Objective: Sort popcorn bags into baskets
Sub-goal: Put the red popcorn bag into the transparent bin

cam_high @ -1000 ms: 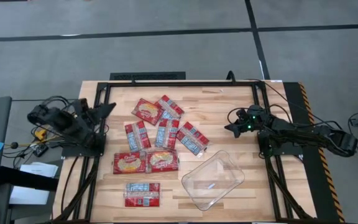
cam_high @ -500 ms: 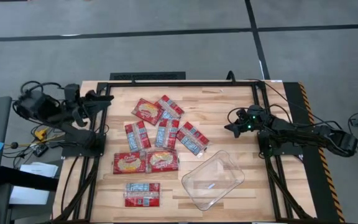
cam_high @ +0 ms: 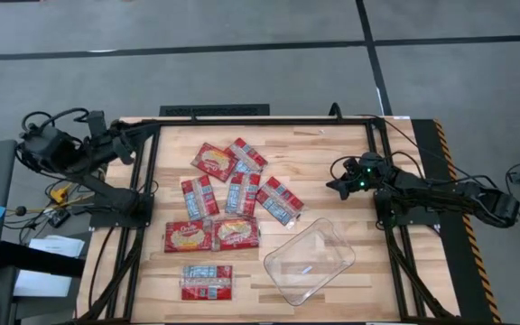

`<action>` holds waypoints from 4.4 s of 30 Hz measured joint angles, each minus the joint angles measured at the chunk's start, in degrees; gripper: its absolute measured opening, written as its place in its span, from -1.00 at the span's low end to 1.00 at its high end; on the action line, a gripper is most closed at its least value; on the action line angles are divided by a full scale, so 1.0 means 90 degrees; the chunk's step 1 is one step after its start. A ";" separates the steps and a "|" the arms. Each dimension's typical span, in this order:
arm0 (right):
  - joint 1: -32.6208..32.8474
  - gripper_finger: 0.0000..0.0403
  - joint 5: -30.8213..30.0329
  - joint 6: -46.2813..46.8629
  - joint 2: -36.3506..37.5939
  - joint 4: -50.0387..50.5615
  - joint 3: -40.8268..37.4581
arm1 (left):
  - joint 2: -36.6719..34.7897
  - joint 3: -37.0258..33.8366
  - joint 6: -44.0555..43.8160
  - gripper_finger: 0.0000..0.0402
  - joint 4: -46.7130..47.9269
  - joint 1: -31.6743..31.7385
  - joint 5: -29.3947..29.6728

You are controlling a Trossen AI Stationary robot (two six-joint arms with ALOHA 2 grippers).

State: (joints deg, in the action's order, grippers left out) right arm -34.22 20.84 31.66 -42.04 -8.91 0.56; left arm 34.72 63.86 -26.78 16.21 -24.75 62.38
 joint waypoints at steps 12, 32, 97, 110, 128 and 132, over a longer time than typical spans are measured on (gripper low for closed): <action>0.0000 -0.85 0.0000 -0.0012 0.0000 -0.0006 0.0000 | 0.0002 0.0000 -0.0706 0.31 0.0506 -0.0002 -0.0029; 0.0099 -0.84 0.0478 0.1749 0.0007 -0.0845 0.0000 | 0.0512 0.1589 0.1848 0.31 -0.1117 -0.0002 -0.1246; 0.1733 0.31 -0.1173 -0.1290 -0.3594 0.3994 0.6455 | 0.1897 -0.4676 -0.5385 0.63 0.1923 0.3619 -0.4860; 0.2148 0.31 -0.1855 -0.1121 -0.3666 0.2626 0.6166 | 0.2099 -0.5646 -0.5900 0.54 -0.0736 0.3626 -0.5102; 0.2779 0.31 -0.1612 -0.1397 -0.6704 0.1391 0.7236 | 0.3242 -0.6171 -0.5814 -0.39 -0.2701 0.3623 -0.5131; 0.2999 0.26 -0.1571 -0.1880 -0.7530 0.1579 0.8071 | 0.3189 -0.6164 -0.5298 -0.35 -0.2856 0.3626 -0.5300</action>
State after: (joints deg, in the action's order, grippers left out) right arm -7.22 6.70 14.74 -109.81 5.30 73.20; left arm 63.42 8.38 -74.46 -9.50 7.88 14.68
